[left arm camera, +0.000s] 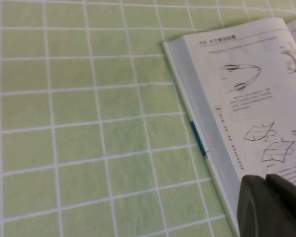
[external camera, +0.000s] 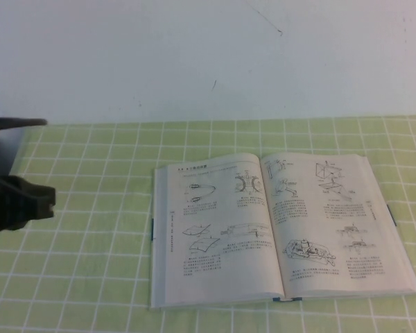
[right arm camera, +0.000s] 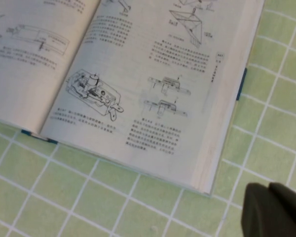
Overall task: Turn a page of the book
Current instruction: Open the closed book
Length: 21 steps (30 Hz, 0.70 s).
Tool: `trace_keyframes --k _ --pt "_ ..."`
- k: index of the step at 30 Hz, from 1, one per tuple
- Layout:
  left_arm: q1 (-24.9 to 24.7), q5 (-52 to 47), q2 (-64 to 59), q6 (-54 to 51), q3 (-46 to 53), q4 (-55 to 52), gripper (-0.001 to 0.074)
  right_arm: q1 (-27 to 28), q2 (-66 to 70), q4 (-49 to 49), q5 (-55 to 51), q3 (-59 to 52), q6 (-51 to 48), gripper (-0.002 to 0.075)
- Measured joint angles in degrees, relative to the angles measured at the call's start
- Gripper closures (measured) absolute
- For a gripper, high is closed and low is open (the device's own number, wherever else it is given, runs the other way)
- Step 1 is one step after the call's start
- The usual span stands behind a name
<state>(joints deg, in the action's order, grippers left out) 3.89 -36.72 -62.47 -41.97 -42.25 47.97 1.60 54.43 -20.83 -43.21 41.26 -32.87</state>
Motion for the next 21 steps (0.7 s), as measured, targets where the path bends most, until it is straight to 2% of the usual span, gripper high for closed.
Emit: trace_keyframes --k 6,8,12,16,21 --pt "-11.95 3.29 -7.57 0.79 -6.37 -1.84 0.0738 -1.06 7.43 0.26 -7.41 8.53 1.62 0.0729" --pt "-16.81 5.42 -10.67 0.89 -8.48 -1.85 0.0738 -2.99 10.66 0.74 -9.72 11.42 1.73 0.0729" --pt "-23.45 8.97 -17.10 0.89 -11.34 -1.95 0.0738 -5.48 16.41 4.73 -12.60 16.21 3.15 0.0729" --pt "-27.28 13.90 -23.73 1.85 -13.28 -1.95 0.0738 -5.69 21.71 6.30 -13.83 19.36 4.24 0.0729" --pt "-29.67 17.89 -31.66 2.79 -15.32 -1.84 0.0738 -5.69 26.36 6.84 -11.10 20.35 4.24 0.0729"
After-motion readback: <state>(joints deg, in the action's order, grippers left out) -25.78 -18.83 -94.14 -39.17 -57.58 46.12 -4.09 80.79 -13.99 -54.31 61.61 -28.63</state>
